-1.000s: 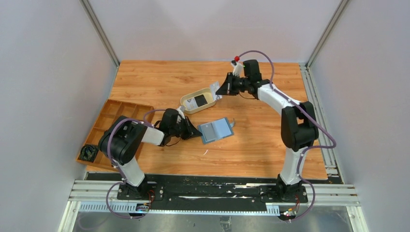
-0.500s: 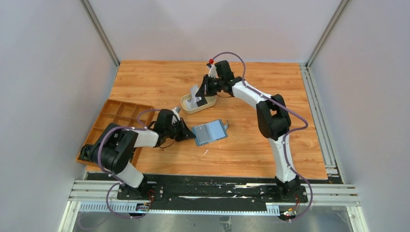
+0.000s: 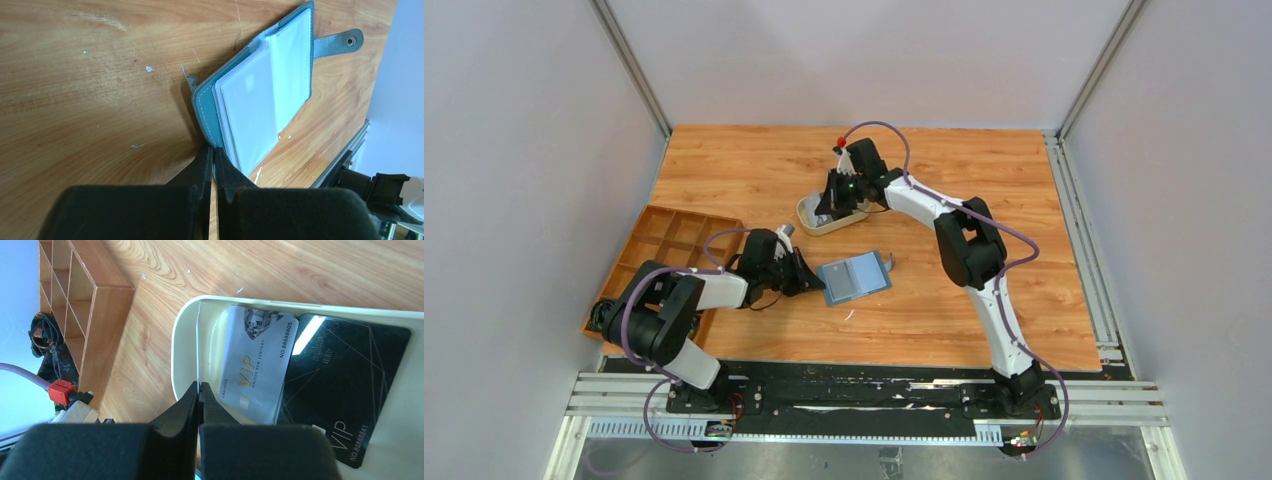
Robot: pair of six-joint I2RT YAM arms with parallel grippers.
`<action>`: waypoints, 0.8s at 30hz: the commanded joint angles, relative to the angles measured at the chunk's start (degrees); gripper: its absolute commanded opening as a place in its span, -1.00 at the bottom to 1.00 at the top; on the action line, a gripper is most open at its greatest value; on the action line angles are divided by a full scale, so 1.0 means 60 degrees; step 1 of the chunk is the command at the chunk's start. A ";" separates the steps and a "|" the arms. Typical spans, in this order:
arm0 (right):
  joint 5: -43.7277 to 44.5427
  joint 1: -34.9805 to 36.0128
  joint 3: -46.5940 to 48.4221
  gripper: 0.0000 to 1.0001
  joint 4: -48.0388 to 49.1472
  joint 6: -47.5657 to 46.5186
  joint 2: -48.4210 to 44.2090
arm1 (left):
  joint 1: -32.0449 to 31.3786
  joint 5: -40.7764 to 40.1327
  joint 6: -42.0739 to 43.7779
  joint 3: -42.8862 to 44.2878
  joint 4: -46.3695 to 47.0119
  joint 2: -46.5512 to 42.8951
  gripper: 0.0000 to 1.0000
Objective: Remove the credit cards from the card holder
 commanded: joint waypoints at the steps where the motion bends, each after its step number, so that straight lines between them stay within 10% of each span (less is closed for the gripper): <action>1: 0.0254 0.0179 0.0351 -1.00 -0.0239 0.0067 0.0318 | 0.0122 -0.0836 0.0772 -0.0451 -0.2114 0.0521 -1.00; 24: 0.1817 0.0281 0.2162 0.04 -0.2186 -0.1768 0.0623 | 0.0181 -0.0646 0.0912 -0.0258 -0.2080 0.0889 -1.00</action>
